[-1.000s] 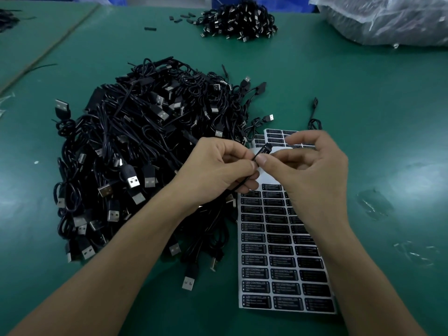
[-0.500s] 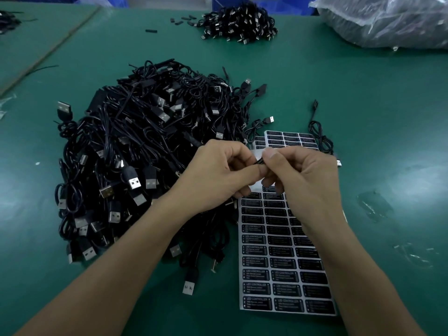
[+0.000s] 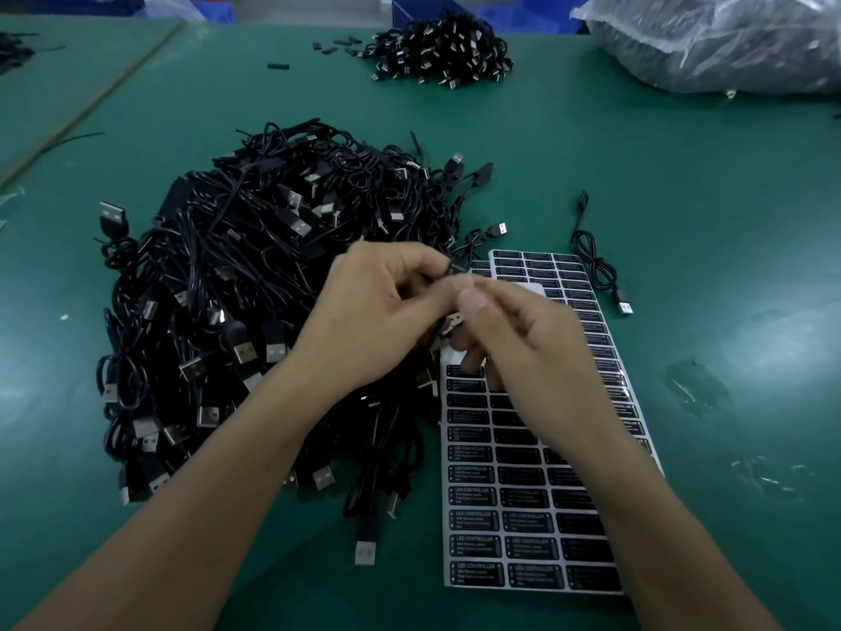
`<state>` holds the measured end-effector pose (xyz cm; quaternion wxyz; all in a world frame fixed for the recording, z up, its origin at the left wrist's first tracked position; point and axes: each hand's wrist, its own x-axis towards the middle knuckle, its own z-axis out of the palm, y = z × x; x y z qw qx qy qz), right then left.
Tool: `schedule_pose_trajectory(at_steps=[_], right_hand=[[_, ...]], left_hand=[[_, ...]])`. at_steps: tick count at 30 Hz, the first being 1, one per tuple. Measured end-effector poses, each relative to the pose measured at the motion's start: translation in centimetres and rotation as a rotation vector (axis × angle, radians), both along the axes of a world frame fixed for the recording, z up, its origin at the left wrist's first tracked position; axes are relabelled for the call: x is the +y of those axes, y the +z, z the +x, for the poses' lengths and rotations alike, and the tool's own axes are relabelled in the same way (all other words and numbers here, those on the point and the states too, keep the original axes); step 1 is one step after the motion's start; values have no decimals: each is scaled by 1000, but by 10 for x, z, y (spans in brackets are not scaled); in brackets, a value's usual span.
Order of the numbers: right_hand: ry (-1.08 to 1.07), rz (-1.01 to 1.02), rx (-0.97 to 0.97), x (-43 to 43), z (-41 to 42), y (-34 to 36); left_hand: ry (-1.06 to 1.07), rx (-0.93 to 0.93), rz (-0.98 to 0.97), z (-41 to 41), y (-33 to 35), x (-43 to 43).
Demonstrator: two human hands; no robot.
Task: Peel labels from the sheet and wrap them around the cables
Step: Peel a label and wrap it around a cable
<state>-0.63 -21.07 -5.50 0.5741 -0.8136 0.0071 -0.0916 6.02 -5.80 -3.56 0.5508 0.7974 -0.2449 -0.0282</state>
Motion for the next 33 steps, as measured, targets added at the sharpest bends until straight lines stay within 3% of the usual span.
schedule_pose_trajectory(at_steps=[6, 17, 20, 23, 27, 33], right_hand=[[215, -201, 91, 24, -7, 7], [97, 89, 80, 4, -18, 34], [-50, 133, 99, -31, -9, 33], [-325, 148, 79, -75, 19, 22], [-618, -30, 86, -127, 60, 9], [-694, -245, 164, -148, 97, 2]], left_hand=[[135, 137, -321, -1, 12, 4], [346, 349, -535, 3, 25, 14], [328, 441, -556, 6, 25, 17], [298, 415, -483, 6, 23, 16], [313, 322, -364, 8, 16, 15], [351, 357, -417, 14, 14, 18]])
